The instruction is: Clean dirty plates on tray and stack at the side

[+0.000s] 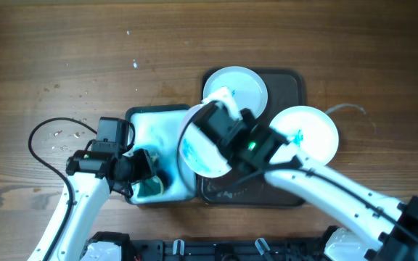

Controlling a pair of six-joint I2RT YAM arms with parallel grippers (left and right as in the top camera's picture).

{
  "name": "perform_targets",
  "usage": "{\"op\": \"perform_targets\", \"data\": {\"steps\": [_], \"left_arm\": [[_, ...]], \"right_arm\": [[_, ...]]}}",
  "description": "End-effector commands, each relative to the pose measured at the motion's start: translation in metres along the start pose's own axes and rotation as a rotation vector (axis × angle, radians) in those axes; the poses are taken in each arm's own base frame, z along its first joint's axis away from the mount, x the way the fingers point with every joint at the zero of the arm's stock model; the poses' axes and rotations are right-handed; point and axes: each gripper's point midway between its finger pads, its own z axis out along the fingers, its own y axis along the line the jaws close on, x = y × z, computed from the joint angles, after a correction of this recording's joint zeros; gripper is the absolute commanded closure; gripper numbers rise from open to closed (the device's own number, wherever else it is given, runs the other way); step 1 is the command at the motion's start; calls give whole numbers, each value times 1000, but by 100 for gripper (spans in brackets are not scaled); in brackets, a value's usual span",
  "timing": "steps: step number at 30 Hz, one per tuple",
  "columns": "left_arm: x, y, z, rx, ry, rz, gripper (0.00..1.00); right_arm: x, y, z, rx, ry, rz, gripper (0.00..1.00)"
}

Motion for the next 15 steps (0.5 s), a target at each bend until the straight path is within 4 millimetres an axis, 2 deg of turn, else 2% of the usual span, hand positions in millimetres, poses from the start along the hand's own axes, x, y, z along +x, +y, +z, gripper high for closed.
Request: {"op": "perform_targets", "data": {"steps": [1,4,5,7,11,15], "left_arm": [[-6,-15,-15,72,-10,-15,36],[-17,-21,-49,102,-66,-23,27],[-22,-22,-70,117,-109,-37,23],[-26,-16,-94,117,-168,-70,18],[-30,3,-126,133,-283,-202,16],[-31,19,-145,153,-378,-315,6]], "right_arm": [[-26,-3,-24,134,-134,-93,96],[-37,15,-33,111,-192,-177,96],[-44,19,-41,140,-233,-214,96],[-53,23,-51,187,-283,-278,96],[-71,39,-81,278,-398,-386,96],[-83,50,-103,323,-473,-432,96]]}}
